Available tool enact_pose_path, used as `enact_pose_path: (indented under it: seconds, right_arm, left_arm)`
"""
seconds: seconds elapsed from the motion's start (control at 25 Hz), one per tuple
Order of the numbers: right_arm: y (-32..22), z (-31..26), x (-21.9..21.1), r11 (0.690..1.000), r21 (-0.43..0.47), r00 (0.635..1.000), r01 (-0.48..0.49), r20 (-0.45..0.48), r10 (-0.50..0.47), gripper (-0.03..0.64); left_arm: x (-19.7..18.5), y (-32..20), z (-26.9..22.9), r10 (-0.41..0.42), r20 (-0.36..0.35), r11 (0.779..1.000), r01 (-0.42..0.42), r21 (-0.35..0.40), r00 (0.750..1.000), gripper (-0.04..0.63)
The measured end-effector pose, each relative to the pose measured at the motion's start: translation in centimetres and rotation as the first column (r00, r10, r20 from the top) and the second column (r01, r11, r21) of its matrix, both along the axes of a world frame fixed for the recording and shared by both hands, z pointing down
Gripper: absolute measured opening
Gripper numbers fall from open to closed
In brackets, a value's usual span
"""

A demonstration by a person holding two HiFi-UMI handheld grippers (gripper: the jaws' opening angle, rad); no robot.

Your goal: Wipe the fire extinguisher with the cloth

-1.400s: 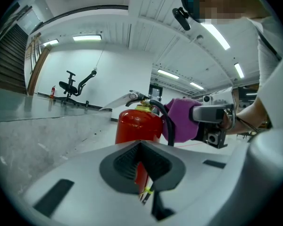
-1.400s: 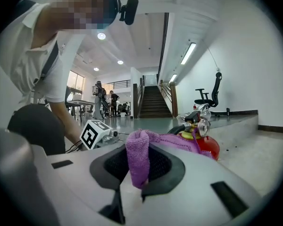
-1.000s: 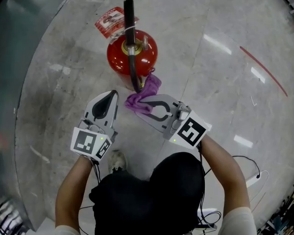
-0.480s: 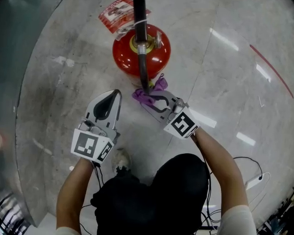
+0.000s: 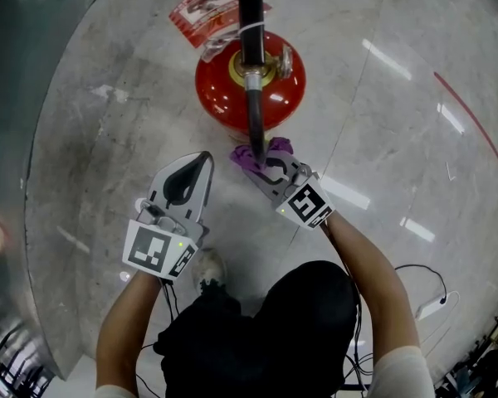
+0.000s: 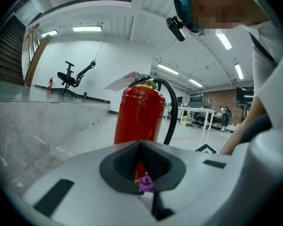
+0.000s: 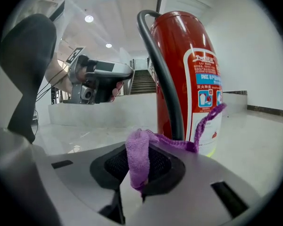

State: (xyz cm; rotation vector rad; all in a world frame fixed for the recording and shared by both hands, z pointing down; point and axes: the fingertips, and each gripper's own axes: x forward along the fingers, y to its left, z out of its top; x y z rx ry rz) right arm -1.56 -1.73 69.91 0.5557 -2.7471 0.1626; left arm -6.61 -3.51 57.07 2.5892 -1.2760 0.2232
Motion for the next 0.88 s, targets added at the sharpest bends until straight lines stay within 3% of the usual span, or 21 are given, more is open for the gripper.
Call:
enact_pose_path:
  seconds: [0.24, 0.52, 0.72, 0.88]
  right_arm:
    - [1.2, 1.5, 0.1, 0.999, -0.039, 0.999, -0.029, 0.013, 0.03, 0.069]
    - [2.4, -6.0, 1.9, 0.982, -0.047, 0.98, -0.183, 0.066, 0.185, 0.069]
    - [4.4, -13.9, 4.2, 0.943, -0.09, 0.943, -0.321, 0.057, 0.327, 0.069]
    - [4.8, -19.3, 6.2, 0.867, -0.147, 0.871, -0.476, 0.059, 0.488, 0.069]
  left_arm:
    - [0.9, 0.3, 0.9, 0.039, 0.002, 0.999, -0.039, -0.016, 0.999, -0.002]
    - [1.0, 2.0, -2.8, 0.073, -0.013, 0.996, -0.074, -0.057, 0.997, -0.002]
    - [1.3, 4.0, -10.6, 0.148, 0.048, 0.988, -0.146, -0.055, 0.988, -0.002]
    - [1.3, 3.2, -16.4, 0.16, 0.086, 0.987, -0.157, -0.032, 0.983, -0.002]
